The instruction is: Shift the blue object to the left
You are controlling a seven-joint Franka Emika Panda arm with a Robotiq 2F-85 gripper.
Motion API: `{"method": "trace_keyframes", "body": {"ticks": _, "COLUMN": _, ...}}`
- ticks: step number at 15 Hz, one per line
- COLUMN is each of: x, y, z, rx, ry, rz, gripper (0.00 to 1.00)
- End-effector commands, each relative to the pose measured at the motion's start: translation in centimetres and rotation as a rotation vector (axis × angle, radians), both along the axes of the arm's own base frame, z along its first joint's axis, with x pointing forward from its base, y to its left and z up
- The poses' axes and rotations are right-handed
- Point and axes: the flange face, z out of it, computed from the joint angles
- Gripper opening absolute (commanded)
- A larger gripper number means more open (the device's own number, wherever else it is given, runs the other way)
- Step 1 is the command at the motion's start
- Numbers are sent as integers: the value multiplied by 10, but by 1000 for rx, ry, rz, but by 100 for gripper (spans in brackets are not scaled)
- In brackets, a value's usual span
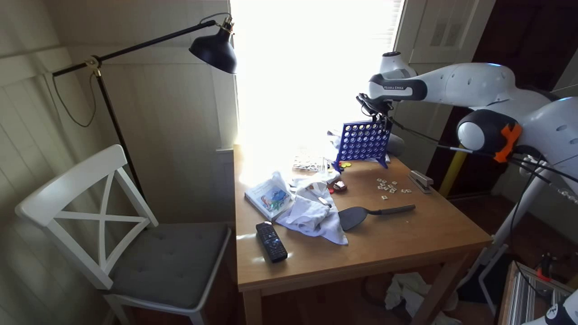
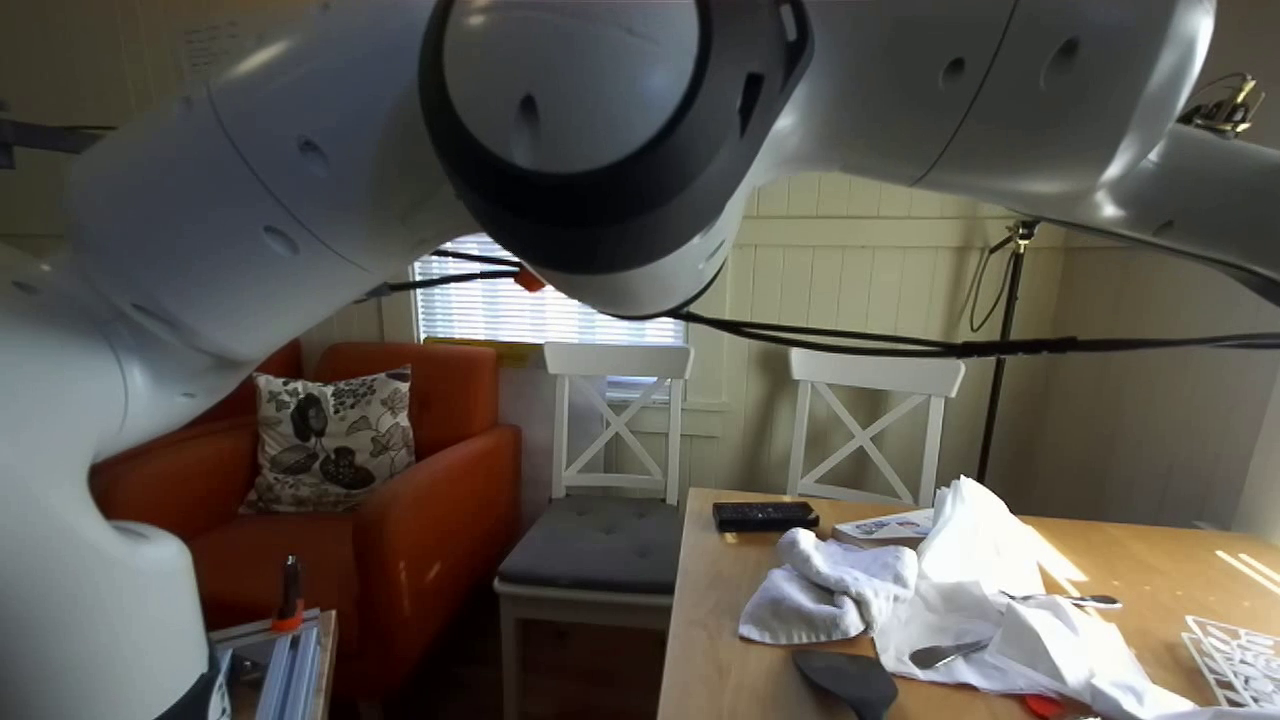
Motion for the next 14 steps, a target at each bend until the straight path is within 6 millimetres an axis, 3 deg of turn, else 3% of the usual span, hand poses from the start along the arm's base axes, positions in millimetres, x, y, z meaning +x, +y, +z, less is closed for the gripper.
{"method": "trace_keyframes", "body": {"ticks": 1, "x": 2, "y": -4, "z": 4, "rx": 28, "ry": -32, "rz": -16, "gripper": 68}}
{"method": "trace_keyframes", "body": {"ticks": 10, "x": 6, "y": 0, "z": 12, "rx": 10, "ry": -42, "rz": -12, "gripper": 4}}
{"method": "trace_keyframes", "body": {"ticks": 12, "x": 4, "y": 2, "z": 28, "rx": 10, "ry": -49, "rz": -22, "gripper": 2}}
{"method": "trace_keyframes", "body": {"ticks": 14, "x": -2, "y": 5, "z": 67, "rx": 6, "ry": -72, "rz": -18, "gripper": 5}}
